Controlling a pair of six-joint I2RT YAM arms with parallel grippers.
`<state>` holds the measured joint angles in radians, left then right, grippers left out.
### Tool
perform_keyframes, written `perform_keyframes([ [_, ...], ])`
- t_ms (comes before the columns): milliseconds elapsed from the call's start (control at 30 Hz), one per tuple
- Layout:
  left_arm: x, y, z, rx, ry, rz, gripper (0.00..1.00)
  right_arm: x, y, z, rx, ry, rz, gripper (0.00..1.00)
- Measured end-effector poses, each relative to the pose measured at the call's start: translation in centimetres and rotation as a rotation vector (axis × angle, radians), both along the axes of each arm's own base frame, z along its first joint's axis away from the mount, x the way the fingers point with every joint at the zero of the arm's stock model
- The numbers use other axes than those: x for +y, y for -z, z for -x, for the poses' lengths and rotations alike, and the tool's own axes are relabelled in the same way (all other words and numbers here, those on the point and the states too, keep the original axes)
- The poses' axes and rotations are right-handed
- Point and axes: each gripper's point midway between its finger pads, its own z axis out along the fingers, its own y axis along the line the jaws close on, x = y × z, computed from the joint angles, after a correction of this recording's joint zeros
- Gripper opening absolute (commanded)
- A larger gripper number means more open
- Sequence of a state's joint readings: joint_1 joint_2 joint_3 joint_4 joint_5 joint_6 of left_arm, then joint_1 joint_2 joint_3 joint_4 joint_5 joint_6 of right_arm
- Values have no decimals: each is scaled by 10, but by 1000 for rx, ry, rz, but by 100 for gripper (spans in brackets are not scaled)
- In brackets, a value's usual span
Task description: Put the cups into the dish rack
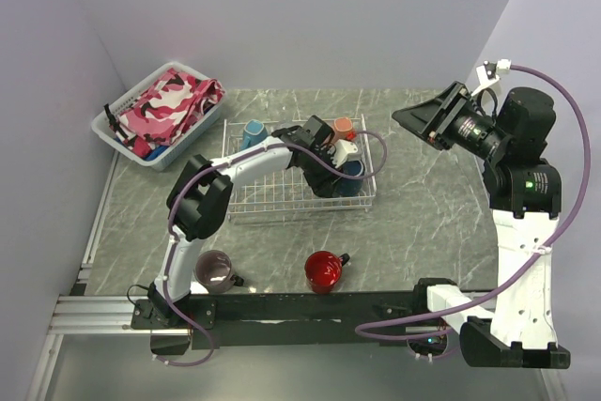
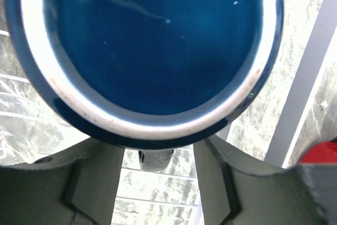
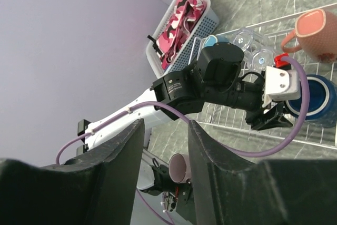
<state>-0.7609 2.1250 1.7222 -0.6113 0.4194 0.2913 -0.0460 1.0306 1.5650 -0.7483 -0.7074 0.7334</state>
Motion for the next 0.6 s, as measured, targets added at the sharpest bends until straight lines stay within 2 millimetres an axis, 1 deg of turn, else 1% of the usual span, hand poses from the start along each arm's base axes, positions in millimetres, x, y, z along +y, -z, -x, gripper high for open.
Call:
perform_keyframes([
  [100,0,-2,3,13,4,-1,64,-1,2,0,4,3,5,49],
  [167,0,-8,4,23,7,1,66,-2,5,0,9,5,17,49],
  [233,-2,-25,2,21,13,25,69,-3,13,2,30,6,41,49],
  [267,-4,-39,1,18,20,48,70,-4,17,3,45,9,50,49],
  [333,-5,-73,-2,-8,29,104,72,-7,31,5,78,16,77,49],
  [367,-3,-97,-3,-29,33,139,73,-8,42,6,103,22,93,49],
  [433,8,-144,-6,-91,33,206,74,-11,76,13,194,25,135,50],
  [467,17,-171,-8,-134,25,243,76,-12,96,18,251,26,160,50],
  [500,29,-199,-9,-182,12,280,77,-12,112,22,297,20,182,52],
  [533,41,-221,-11,-220,-5,308,78,-10,129,28,349,9,211,55],
  [567,57,-245,-12,-265,-28,340,78,-8,150,36,412,-10,253,56],
  [600,74,-269,-13,-311,-57,369,79,-4,165,43,458,-31,293,56],
])
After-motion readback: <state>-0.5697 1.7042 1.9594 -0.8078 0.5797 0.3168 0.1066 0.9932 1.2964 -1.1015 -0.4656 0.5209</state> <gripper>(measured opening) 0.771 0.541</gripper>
